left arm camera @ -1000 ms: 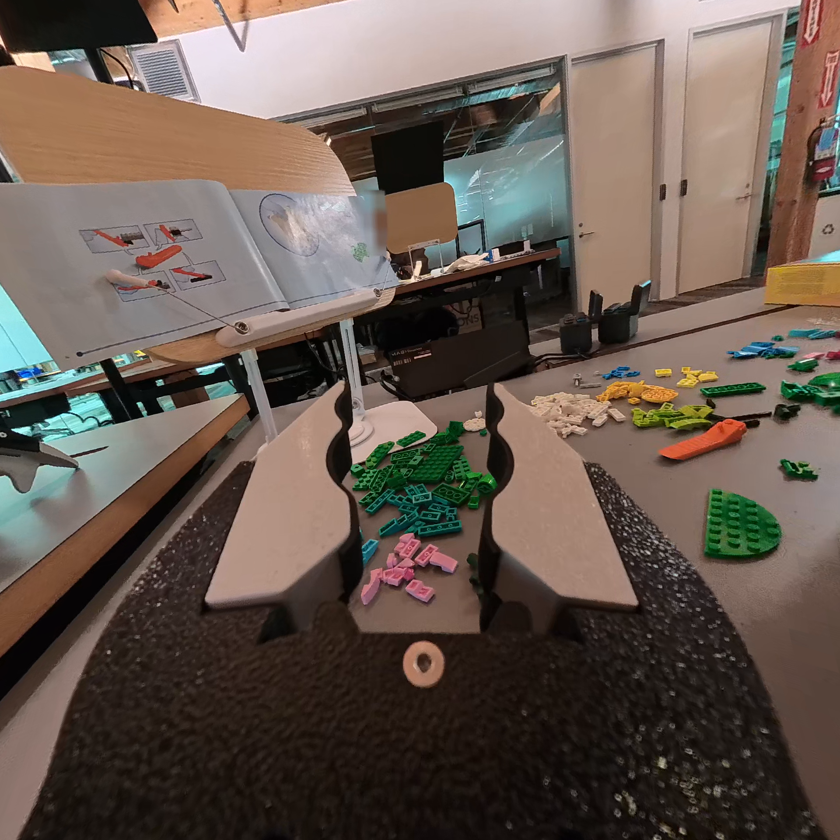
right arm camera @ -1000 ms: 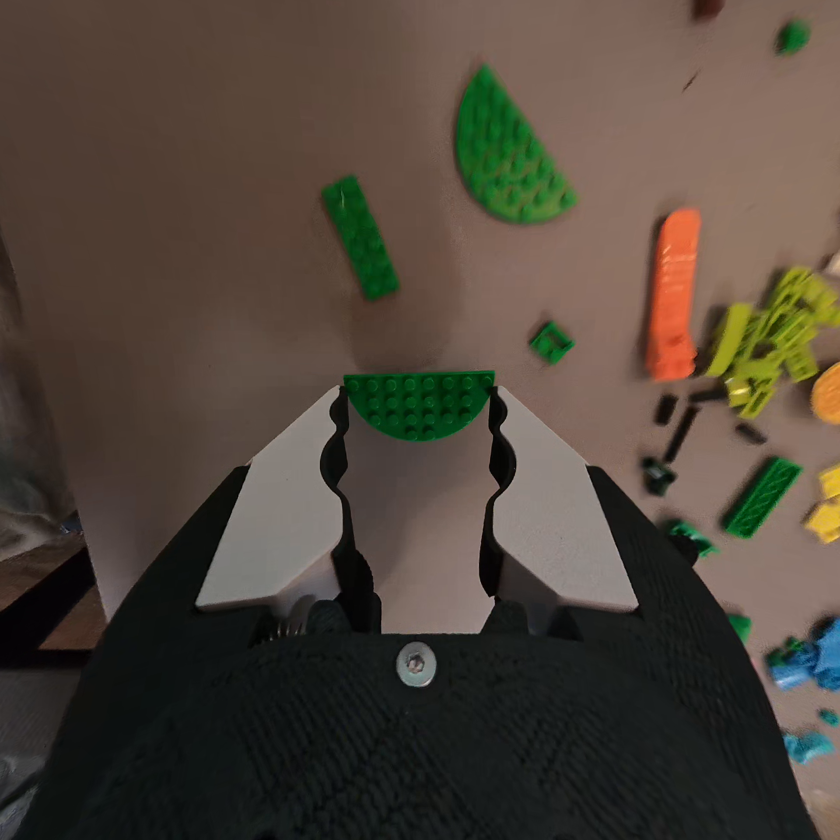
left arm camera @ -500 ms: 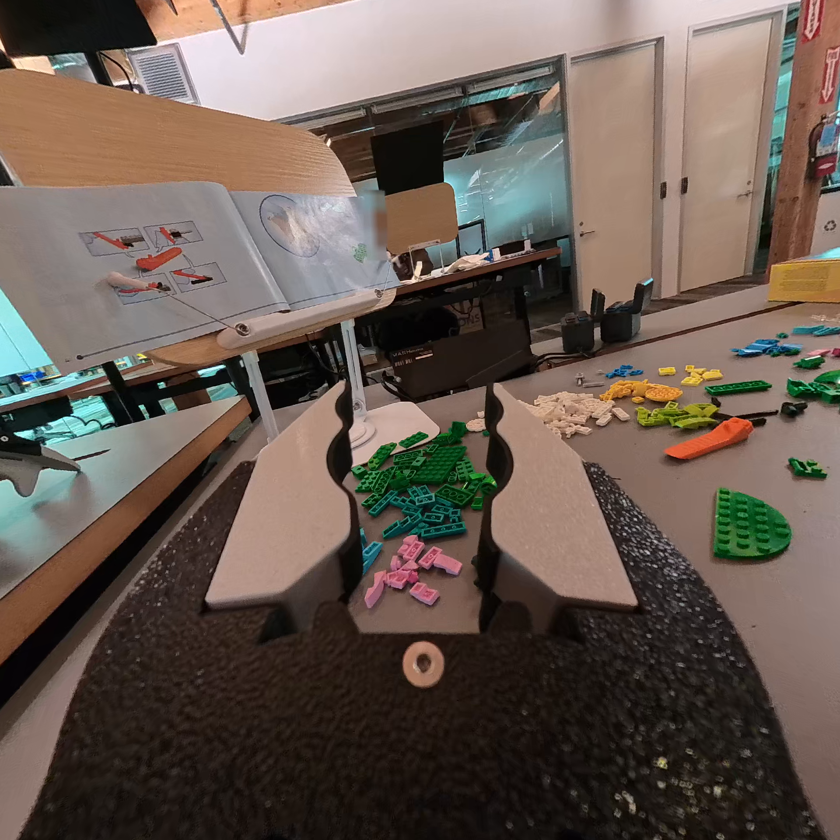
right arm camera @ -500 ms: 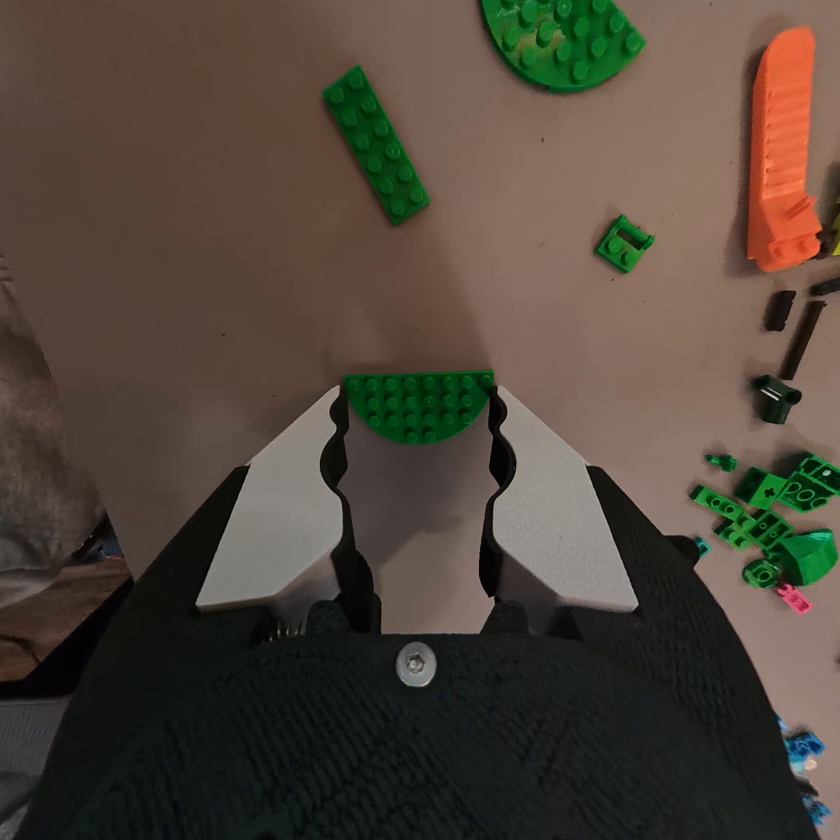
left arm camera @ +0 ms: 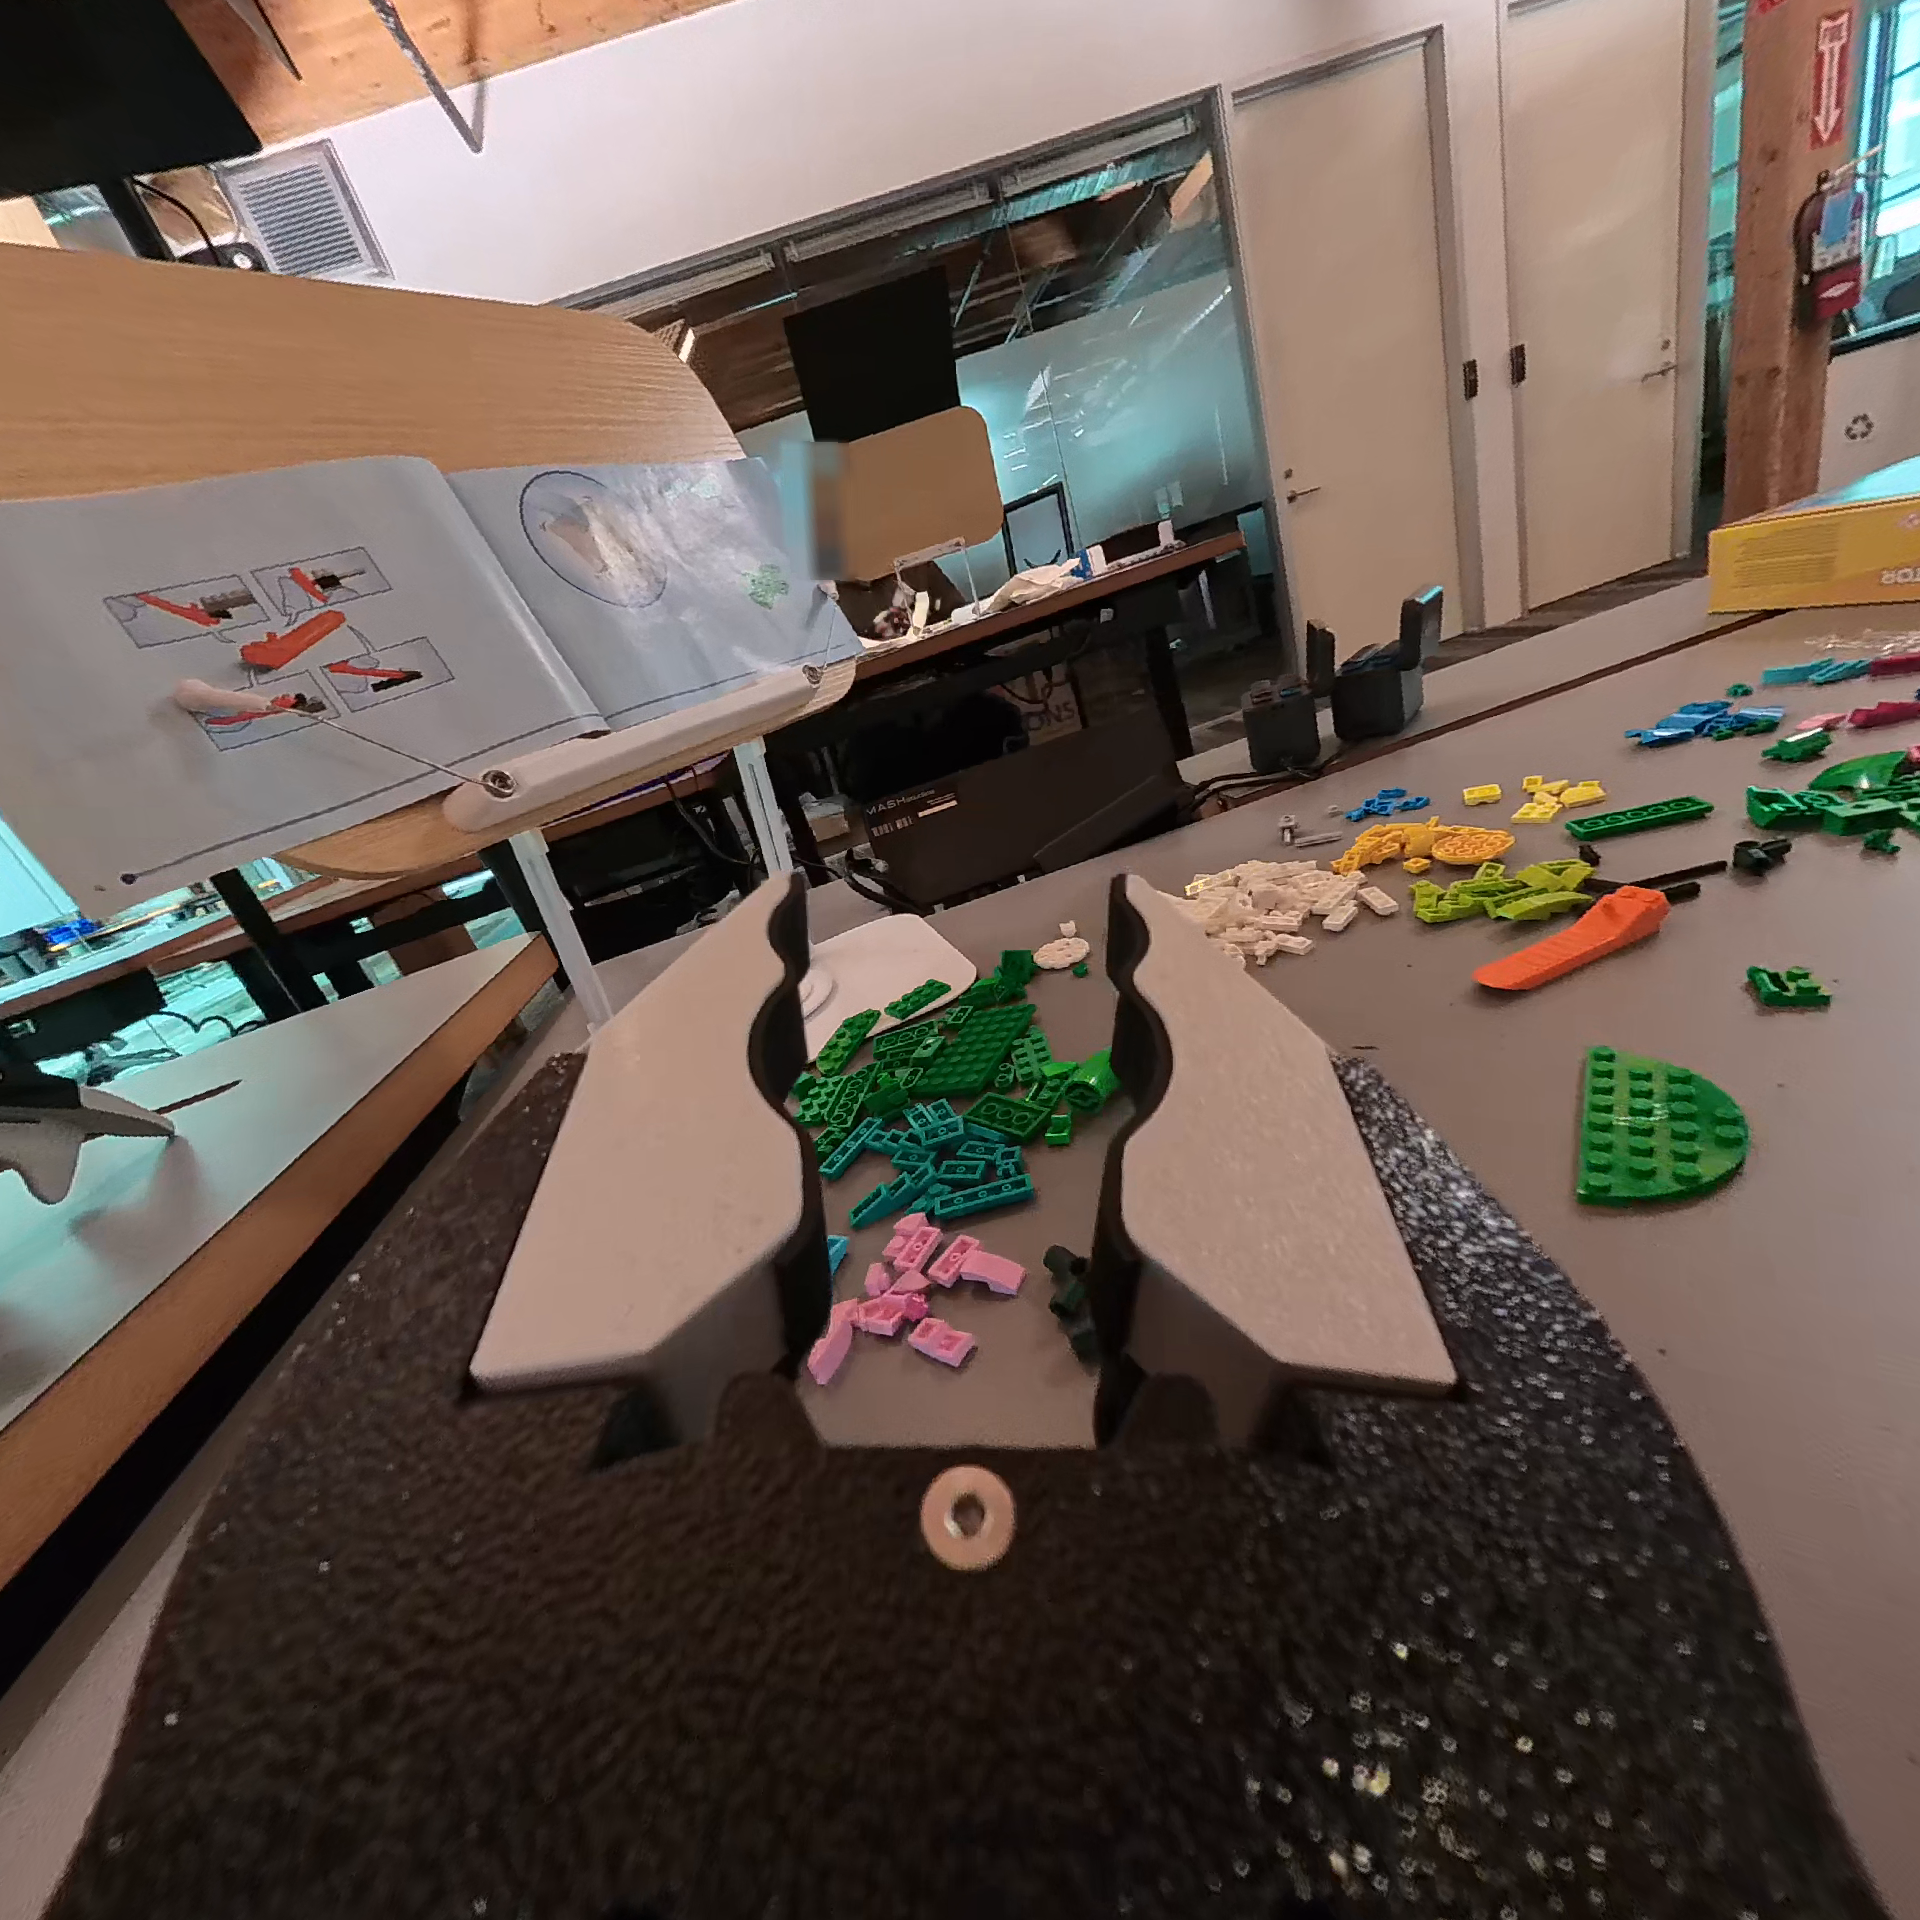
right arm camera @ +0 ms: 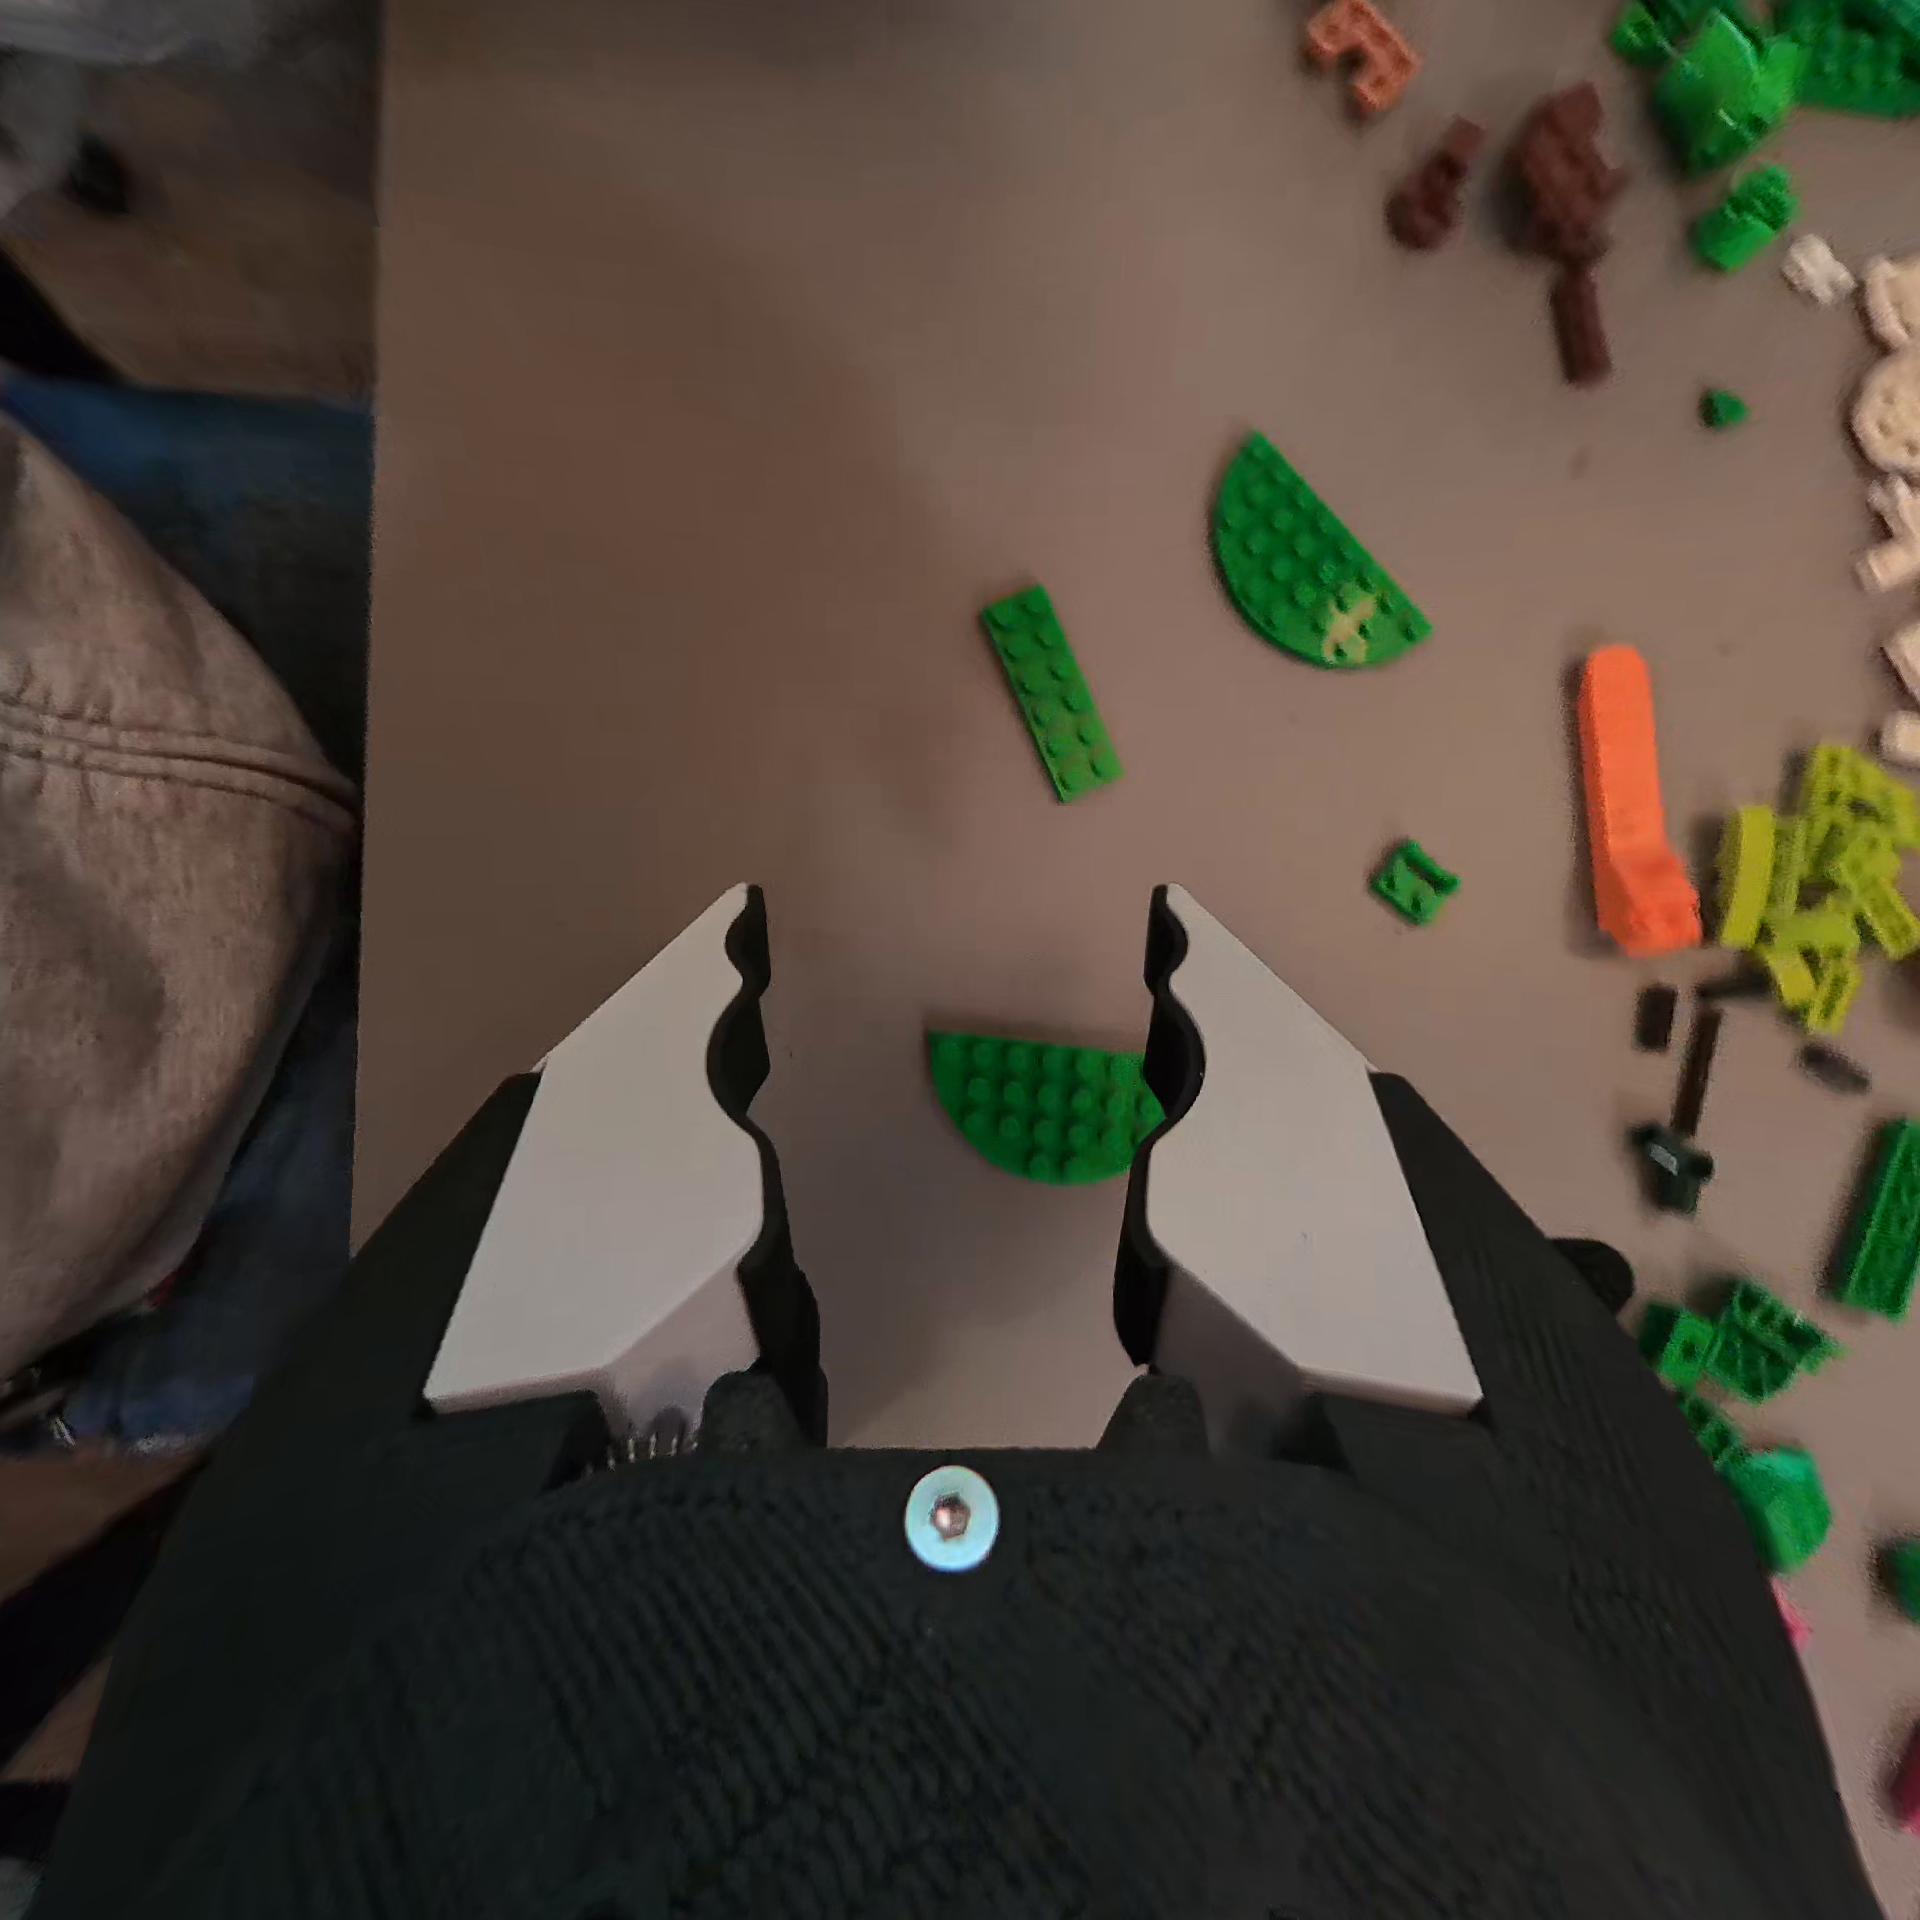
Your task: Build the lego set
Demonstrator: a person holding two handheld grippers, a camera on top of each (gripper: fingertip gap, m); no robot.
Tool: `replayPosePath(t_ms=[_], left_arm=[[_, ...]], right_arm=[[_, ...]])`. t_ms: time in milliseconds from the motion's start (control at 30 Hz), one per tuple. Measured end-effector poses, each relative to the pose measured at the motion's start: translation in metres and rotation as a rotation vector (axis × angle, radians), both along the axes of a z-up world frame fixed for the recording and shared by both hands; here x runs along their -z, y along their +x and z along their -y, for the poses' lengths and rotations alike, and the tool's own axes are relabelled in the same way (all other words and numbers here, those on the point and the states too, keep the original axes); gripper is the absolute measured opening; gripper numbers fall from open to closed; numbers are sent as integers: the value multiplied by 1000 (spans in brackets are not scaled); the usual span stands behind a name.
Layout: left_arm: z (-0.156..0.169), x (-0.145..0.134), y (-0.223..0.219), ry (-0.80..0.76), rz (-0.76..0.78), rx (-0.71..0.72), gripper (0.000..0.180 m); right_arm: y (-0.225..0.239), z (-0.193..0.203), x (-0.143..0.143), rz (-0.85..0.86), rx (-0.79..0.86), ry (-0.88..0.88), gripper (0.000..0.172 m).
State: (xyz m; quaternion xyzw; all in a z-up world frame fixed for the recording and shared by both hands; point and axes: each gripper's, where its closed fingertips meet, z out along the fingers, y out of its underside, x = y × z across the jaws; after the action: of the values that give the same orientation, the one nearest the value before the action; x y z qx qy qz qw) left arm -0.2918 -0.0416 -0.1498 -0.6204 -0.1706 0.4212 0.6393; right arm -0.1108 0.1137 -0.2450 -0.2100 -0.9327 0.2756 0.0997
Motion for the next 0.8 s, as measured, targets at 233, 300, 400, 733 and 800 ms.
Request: replayPosePath(t_ms=[233, 300, 400, 733, 800], left_arm=[[-8, 13, 1, -62, 27, 31, 56], [-8, 11, 4, -47, 30, 41, 55], [-9, 11, 6, -34, 38, 62, 56], [-15, 13, 8, -65, 27, 83, 55], [-15, 12, 8, -57, 30, 87, 55]], right_arm=[[-20, 11, 1, 34, -107, 59, 69], [-29, 10, 2, 42, -103, 68, 68], [-40, 4, 6, 74, -92, 98, 68], [-85, 21, 22, 101, -162, 182, 68], [-95, 22, 26, 99, -197, 210, 67]])
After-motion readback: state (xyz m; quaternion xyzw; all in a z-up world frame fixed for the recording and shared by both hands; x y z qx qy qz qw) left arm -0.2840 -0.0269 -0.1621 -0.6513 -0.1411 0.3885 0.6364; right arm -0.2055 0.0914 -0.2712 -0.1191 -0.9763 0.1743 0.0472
